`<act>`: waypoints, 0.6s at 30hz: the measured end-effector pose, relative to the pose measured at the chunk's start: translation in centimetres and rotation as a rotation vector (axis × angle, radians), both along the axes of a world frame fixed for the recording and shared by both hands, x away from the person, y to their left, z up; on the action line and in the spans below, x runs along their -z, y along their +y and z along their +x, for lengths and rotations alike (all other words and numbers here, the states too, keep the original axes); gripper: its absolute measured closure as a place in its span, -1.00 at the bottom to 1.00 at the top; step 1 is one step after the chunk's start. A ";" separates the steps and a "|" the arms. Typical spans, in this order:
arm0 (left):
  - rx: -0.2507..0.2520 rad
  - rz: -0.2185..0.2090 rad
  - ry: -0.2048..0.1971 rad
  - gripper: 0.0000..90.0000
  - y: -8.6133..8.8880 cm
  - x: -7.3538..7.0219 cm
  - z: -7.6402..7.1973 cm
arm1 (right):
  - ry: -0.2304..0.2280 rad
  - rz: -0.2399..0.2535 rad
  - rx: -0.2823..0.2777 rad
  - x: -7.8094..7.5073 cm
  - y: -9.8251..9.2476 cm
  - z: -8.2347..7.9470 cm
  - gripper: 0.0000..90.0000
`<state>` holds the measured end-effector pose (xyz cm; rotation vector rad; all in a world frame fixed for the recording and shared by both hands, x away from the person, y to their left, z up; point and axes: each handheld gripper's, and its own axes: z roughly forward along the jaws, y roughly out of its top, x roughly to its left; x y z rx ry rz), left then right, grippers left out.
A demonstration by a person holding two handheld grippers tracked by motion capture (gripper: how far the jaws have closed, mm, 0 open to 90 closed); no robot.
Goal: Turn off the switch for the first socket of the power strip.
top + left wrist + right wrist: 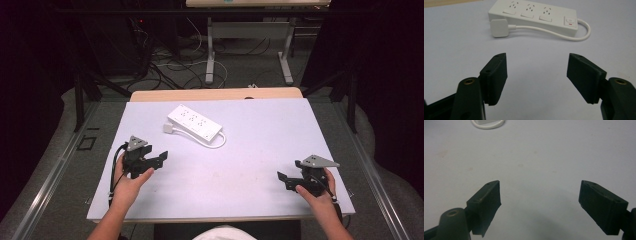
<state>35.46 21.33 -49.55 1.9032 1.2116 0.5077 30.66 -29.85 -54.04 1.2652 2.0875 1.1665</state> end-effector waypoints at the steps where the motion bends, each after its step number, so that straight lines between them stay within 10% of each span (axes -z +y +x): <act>1: -0.002 -0.005 0.002 -0.22 -0.1 -0.3 0.1 | 0.002 0.001 -0.001 0.0 0.0 0.0 -0.63; 18: 0.026 -0.017 0.018 0.17 -2.1 -4.7 3.6 | -0.007 0.001 -0.009 0.0 -0.1 0.0 -0.63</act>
